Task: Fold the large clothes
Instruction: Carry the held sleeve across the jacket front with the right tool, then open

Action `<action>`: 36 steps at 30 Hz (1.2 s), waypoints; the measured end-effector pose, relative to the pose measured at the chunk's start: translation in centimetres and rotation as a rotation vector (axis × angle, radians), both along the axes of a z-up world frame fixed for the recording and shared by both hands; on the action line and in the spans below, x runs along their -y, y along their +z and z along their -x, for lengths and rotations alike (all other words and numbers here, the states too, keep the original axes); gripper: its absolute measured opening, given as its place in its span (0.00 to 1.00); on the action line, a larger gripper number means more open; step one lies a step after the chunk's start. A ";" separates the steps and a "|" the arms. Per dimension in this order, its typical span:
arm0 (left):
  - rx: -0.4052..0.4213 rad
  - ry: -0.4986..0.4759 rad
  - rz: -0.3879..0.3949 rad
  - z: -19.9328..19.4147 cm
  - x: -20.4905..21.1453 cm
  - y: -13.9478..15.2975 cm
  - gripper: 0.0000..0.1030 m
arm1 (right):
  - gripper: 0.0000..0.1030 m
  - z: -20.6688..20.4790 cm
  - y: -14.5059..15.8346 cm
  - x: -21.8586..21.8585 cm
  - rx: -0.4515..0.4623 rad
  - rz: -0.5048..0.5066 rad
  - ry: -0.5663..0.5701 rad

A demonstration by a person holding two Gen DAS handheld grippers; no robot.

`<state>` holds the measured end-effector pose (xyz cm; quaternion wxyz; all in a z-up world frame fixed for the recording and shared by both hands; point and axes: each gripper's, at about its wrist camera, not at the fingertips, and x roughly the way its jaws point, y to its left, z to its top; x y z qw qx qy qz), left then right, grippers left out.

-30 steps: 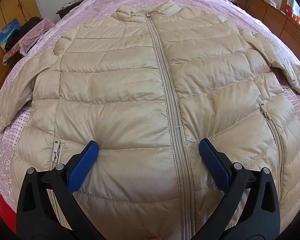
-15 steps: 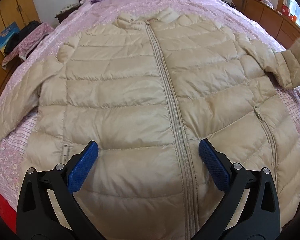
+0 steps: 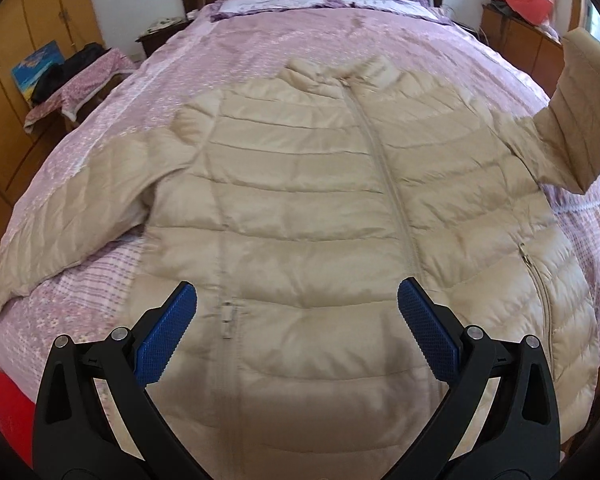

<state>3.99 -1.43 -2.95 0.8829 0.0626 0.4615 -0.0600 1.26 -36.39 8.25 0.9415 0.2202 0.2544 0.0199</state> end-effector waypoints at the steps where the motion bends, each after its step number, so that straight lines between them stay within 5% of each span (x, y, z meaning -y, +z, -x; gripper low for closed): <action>1: 0.002 0.008 0.002 0.0 -0.4 0.1 0.97 | 0.07 -0.3 0.0 -0.6 -0.002 -0.001 0.014; 16: -0.005 0.119 0.025 -0.9 -6.4 -0.1 0.97 | 0.07 -5.3 -1.9 -12.4 -0.068 -0.013 0.197; 27: -0.018 0.194 0.033 -0.7 -9.8 -1.0 0.97 | 0.07 -9.3 -8.5 -21.6 -0.220 0.044 0.316; 36: -0.032 0.218 0.043 -0.8 -11.4 -1.9 0.97 | 0.07 -11.4 -14.3 -24.4 -0.364 0.073 0.338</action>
